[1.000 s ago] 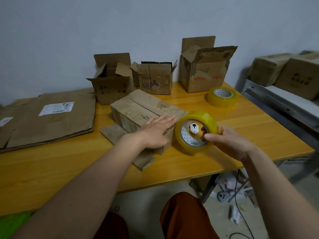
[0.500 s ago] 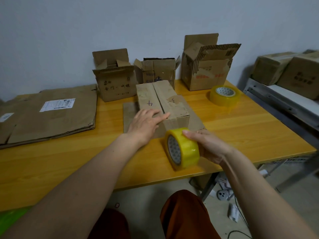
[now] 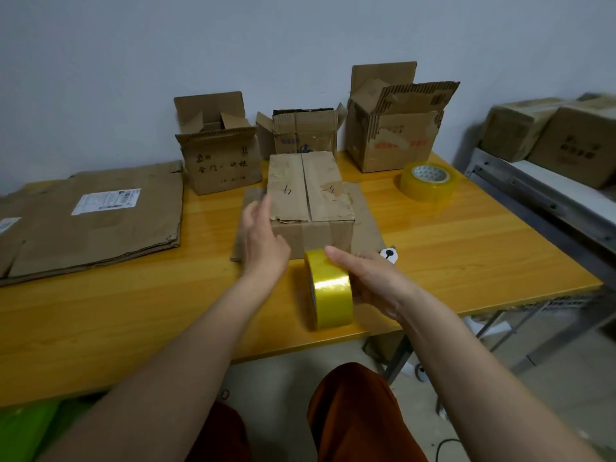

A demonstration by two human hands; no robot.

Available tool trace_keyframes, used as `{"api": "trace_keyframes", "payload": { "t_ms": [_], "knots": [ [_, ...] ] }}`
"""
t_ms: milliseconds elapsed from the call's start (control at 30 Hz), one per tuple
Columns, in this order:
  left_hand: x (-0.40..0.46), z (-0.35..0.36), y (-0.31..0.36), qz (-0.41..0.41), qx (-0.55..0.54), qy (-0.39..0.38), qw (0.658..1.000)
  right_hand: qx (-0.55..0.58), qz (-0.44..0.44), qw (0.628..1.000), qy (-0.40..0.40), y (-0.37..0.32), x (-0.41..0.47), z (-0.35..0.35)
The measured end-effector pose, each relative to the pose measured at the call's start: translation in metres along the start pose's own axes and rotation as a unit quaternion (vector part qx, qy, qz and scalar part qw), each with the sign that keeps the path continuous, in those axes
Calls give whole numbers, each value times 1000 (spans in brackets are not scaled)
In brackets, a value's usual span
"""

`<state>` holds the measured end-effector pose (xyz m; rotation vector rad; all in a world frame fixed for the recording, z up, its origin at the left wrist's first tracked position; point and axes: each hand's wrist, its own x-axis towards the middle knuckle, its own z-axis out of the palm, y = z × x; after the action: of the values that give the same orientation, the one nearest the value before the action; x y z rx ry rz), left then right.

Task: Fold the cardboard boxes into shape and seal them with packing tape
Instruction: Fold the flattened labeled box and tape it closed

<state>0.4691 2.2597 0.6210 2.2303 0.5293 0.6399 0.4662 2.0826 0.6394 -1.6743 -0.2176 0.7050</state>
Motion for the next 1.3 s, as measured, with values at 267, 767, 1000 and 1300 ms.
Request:
{"api": "trace_keyframes", "payload": {
  "t_ms": [267, 767, 1000, 1300],
  "knots": [
    [-32, 7, 3, -240, -331, -198, 891, -99, -7, 975, 197, 4, 18, -45],
    [-23, 5, -4, -261, -366, -256, 856, -189, -79, 902, 381, 31, 43, -64],
    [-22, 17, 1, -323, -423, -177, 828, -360, -302, 856, 213, -9, 36, -19],
    [-16, 14, 2, -323, -412, -168, 835, -426, -347, 815, 183, -28, 37, -8]
  ]
}}
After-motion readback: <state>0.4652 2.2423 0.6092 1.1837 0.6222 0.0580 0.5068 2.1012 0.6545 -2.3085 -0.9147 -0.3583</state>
